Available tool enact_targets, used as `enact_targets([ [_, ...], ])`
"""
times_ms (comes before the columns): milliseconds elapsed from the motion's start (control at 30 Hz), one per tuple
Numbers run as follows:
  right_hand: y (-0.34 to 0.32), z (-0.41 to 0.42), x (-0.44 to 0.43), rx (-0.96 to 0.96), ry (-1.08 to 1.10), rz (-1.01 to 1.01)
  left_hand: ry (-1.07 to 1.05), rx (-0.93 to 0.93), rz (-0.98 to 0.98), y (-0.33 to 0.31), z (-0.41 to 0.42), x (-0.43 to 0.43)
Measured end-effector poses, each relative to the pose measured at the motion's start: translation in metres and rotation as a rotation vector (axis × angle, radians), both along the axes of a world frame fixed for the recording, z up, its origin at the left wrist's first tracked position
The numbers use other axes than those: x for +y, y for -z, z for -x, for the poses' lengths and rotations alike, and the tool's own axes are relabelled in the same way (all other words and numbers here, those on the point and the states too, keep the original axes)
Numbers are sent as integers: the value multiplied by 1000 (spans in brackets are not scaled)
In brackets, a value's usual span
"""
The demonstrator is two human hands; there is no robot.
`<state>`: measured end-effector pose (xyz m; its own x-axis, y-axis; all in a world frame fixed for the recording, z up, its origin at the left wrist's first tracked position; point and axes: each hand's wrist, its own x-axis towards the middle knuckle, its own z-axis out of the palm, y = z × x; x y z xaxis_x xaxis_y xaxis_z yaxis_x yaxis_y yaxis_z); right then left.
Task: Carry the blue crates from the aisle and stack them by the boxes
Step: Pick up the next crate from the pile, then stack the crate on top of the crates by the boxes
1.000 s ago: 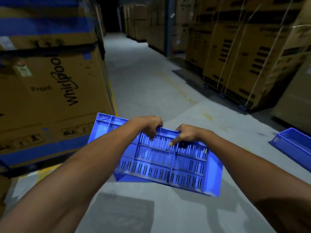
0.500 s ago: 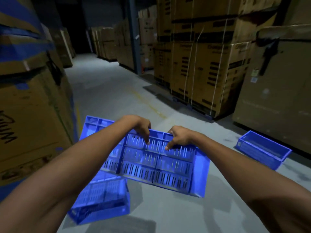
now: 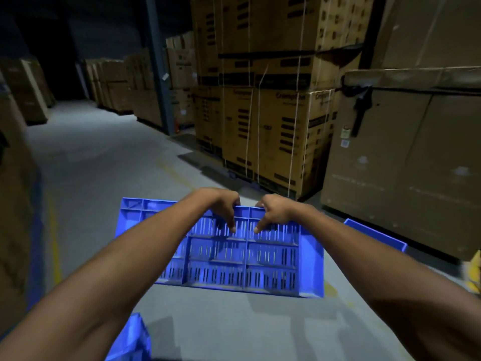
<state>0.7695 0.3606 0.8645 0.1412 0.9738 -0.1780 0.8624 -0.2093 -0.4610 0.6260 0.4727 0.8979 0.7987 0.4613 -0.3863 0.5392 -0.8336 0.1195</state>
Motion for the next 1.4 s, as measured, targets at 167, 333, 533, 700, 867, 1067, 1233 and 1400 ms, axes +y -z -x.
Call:
enact_targets([
  [167, -23, -49, 70, -173, 101, 8, 84, -50, 39, -9, -55, 81],
  [333, -50, -91, 117, -338, 232, 9, 219, -139, -73, -27, -111, 144],
  [533, -54, -149, 153, -257, 335, 155, 315, -151, -45, -27, -184, 192],
  [700, -41, -215, 177, -307, 400, 79, 383, -160, -58, -21, -254, 222],
  [867, -35, -302, 204, -329, 452, 29, 408, -194, -91, -15, -350, 254],
  [1067, -29, -406, 247, -388, 537, 20, 409, -192, -161, -4, -468, 297],
  [1233, -17, -467, 284, -543, 576, -21, 381, -294, -272, 19, -537, 335],
  [1400, 15, -525, 320, -718, 645, -96, 385, -418, -361, 57, -606, 369],
])
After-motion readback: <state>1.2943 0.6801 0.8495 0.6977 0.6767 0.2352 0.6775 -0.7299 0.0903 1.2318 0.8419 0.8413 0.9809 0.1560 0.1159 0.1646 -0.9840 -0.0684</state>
